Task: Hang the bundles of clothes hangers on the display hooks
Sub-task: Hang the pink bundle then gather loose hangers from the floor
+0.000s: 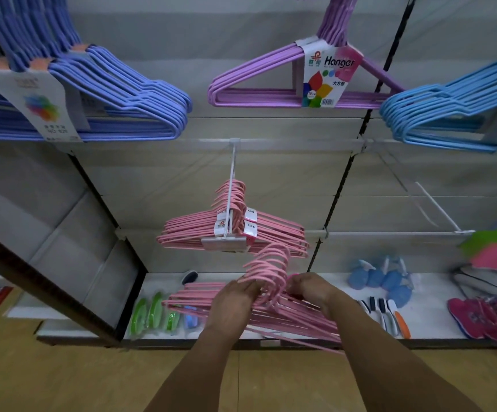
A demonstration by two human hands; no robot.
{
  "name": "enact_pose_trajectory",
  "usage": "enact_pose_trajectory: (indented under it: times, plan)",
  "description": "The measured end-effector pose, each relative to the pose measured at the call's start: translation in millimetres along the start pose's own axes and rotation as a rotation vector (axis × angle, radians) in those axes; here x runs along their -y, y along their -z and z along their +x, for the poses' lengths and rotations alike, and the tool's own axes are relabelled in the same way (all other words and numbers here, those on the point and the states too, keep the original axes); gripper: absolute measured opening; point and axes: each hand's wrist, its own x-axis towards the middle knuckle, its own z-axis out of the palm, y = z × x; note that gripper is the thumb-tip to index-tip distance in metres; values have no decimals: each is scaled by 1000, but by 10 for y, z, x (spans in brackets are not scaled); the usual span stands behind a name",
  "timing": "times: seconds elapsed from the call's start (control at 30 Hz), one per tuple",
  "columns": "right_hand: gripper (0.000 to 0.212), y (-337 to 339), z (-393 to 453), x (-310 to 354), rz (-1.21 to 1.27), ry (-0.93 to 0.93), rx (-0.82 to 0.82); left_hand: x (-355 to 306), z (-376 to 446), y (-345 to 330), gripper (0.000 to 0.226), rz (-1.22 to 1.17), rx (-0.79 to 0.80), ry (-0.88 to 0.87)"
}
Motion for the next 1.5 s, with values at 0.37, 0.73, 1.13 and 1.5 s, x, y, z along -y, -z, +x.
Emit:
enact_pose_trajectory:
  times: [0.37, 0.73, 1.13, 1.5]
  plan:
    - [11, -34, 204, 36, -22, 122, -195, 65, -23, -128, 32, 37, 32, -32]
    - [25, -281, 461, 585, 0, 177, -107, 571, 129, -313, 48, 24, -1, -5]
    - [28, -494, 929, 834, -58, 122, 7, 950, 385, -401, 25, -225, -122, 114]
    - [23, -471, 1052, 779, -760, 191, -269, 908, 351, -396, 30, -70, -15, -40]
